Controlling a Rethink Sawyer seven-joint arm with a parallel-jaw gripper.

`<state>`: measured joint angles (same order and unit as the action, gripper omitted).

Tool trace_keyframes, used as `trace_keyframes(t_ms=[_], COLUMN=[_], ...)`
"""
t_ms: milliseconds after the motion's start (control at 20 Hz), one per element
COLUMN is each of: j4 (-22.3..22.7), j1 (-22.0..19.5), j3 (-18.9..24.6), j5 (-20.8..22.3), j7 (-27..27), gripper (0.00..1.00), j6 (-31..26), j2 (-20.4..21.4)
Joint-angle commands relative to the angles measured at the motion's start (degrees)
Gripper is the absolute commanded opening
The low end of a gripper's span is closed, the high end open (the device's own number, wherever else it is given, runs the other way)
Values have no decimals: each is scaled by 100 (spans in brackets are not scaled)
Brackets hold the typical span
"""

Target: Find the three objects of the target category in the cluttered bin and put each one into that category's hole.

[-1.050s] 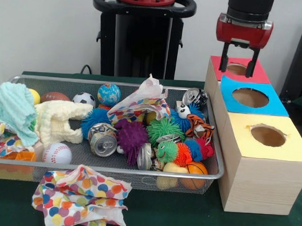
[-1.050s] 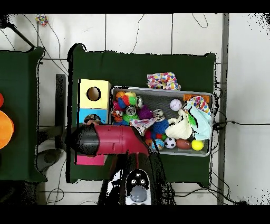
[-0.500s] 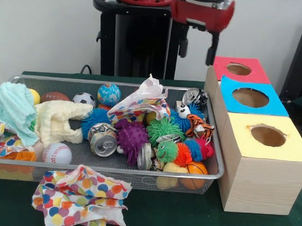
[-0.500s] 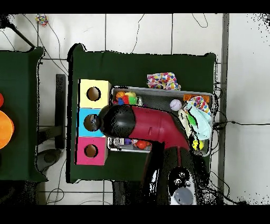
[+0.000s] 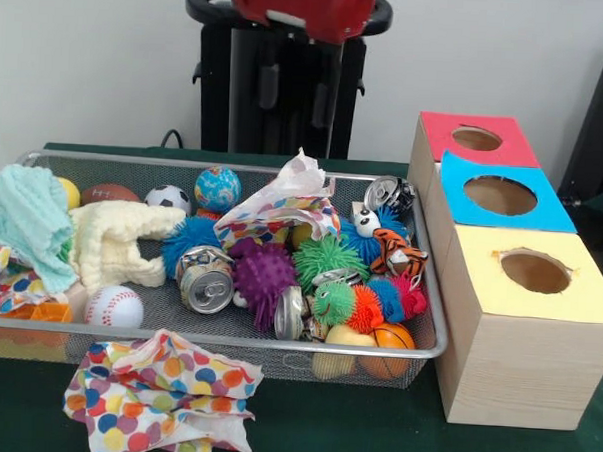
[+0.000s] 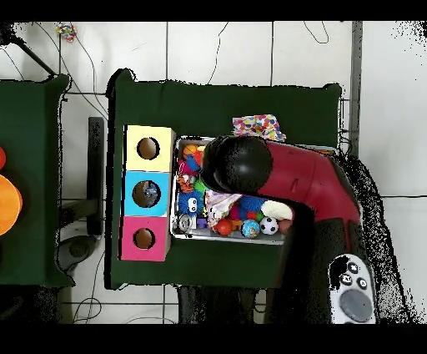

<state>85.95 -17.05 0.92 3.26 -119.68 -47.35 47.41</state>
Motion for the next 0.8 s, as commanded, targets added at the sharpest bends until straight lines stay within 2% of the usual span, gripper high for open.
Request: trace_keyframes(t_ms=[50,350,800], j4=[-468,-904,-1293], j1=[-419,-508,-462], j3=[675,649,741], j5=[436,802,958], j7=[1360,1241,922], gripper=[100,100,100], j6=[-595,-776,-583], j2=[-485,-718,-1289])
